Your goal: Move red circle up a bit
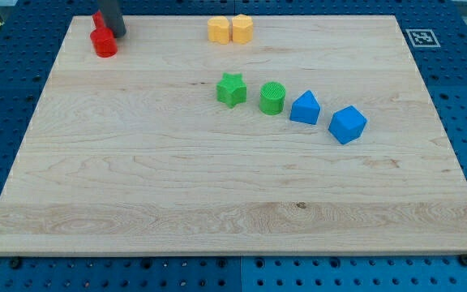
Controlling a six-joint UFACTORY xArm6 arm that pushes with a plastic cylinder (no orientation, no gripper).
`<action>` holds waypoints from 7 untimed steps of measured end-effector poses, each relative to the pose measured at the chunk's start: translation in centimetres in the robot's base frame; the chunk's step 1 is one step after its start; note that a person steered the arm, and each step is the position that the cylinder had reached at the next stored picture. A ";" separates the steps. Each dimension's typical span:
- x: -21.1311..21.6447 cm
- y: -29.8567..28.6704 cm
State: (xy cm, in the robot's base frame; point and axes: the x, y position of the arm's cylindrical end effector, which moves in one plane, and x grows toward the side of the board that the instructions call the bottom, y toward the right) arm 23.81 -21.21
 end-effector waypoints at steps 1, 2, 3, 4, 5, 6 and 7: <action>0.0 0.0; 0.2 0.9; 0.8 2.9; 2.8 4.2; 8.1 3.8; 11.0 3.2; 11.1 1.6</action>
State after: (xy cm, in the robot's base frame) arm 34.91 -19.57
